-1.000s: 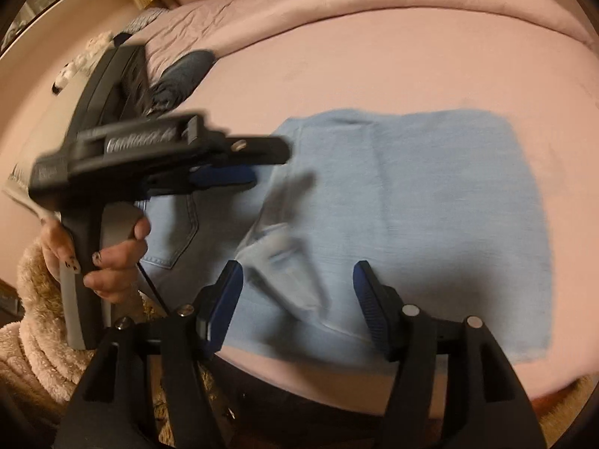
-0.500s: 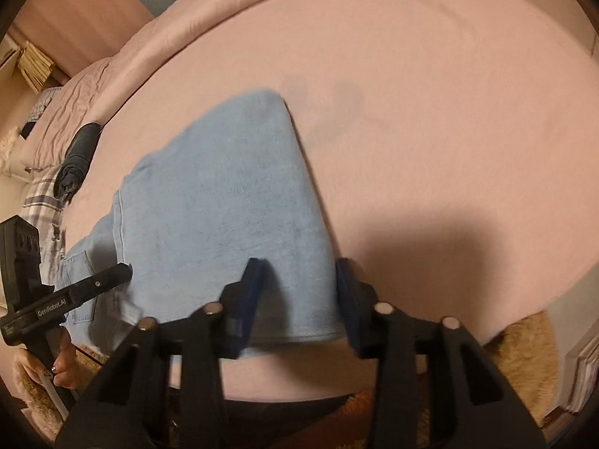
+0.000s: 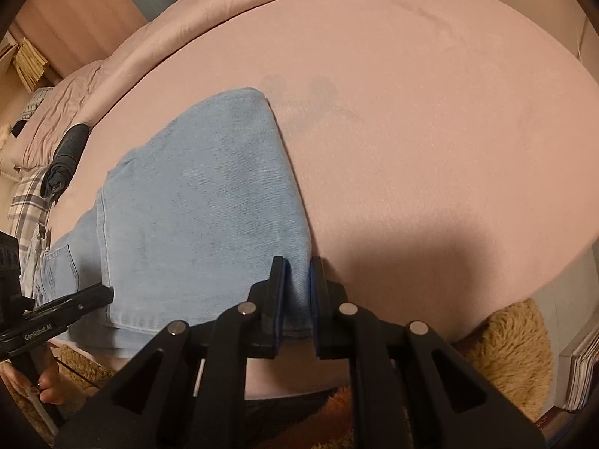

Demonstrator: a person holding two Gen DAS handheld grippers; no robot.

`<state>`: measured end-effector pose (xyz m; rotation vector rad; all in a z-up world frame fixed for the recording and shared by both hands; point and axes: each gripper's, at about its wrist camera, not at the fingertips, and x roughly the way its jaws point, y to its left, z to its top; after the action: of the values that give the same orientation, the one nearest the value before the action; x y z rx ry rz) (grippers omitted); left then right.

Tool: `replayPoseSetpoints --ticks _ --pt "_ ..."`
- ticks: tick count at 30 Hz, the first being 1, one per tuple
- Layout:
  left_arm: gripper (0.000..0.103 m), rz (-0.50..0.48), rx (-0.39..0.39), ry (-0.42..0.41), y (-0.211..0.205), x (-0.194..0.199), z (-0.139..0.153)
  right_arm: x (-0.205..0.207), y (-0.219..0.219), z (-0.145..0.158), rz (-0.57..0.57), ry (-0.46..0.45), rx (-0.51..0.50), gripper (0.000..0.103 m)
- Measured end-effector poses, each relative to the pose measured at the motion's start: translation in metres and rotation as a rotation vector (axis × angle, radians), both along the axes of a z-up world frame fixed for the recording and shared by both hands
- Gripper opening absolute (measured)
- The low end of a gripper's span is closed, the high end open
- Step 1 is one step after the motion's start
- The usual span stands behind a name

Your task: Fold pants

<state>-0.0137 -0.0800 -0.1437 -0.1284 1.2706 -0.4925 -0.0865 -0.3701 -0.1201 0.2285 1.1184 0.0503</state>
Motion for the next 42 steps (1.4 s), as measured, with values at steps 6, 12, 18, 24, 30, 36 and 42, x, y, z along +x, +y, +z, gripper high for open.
replayPoseSetpoints --ticks 6,12,18,24,30,36,42 --pt "0.028 0.018 -0.004 -0.004 -0.001 -0.006 -0.002 0.023 0.000 0.026 -0.025 0.023 -0.011 0.021" --pt "0.028 0.026 0.001 -0.014 -0.001 -0.008 -0.002 0.075 0.034 0.050 0.087 -0.061 -0.020 0.021" --pt "0.028 0.036 0.008 -0.023 -0.004 -0.010 -0.005 0.141 0.068 0.010 0.131 0.038 -0.058 0.019" --pt "0.028 0.046 0.010 -0.024 -0.008 -0.015 -0.005 0.132 0.052 0.000 0.101 0.041 -0.005 0.013" --pt "0.028 0.052 0.008 -0.019 -0.008 -0.016 -0.006 0.073 0.037 0.002 0.110 0.016 -0.018 0.013" --pt "0.028 0.051 -0.001 -0.004 -0.005 -0.013 -0.005 0.018 0.027 -0.002 0.092 0.023 0.013 0.013" --pt "0.028 0.039 0.008 0.051 -0.002 -0.004 0.003 -0.007 0.018 0.001 0.054 0.050 0.047 0.009"
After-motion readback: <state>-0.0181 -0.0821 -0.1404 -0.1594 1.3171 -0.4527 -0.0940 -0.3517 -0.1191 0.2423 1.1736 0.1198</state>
